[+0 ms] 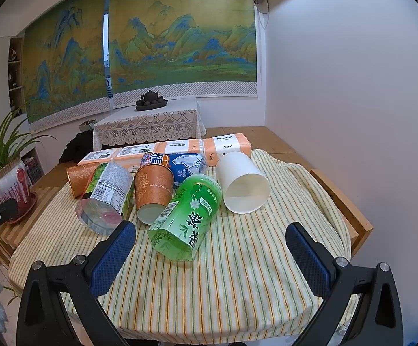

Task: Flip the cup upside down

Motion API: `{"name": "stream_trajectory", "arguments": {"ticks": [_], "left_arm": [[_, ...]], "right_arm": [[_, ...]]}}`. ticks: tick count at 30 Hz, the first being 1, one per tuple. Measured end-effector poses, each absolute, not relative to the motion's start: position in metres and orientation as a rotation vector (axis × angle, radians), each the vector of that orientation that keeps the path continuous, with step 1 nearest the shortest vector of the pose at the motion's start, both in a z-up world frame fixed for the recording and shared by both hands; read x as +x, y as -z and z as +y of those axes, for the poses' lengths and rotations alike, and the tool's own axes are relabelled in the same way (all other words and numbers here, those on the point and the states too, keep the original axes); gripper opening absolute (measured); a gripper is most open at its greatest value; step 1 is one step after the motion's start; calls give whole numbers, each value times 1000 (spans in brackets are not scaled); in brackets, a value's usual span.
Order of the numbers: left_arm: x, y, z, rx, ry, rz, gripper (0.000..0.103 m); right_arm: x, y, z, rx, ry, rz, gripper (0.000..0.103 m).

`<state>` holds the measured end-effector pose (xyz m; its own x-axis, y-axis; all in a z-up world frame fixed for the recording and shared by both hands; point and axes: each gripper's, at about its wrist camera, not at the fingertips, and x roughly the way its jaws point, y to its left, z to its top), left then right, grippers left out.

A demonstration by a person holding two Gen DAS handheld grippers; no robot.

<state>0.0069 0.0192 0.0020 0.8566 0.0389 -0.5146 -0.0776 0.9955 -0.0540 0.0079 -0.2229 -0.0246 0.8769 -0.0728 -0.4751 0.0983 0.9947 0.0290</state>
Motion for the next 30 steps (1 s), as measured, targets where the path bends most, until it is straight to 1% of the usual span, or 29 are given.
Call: {"name": "stream_trajectory", "arguments": {"ticks": [14, 23, 30], "left_arm": [[4, -3, 17, -67, -74, 528, 102], [10, 3, 22, -77, -76, 558, 102], [18, 9, 26, -89, -66, 597, 102]], "right_arm": [[8, 27, -225, 50, 87, 499, 103], [11, 26, -227, 40, 85, 504, 103], [27, 17, -247, 79, 33, 539, 102]]}}
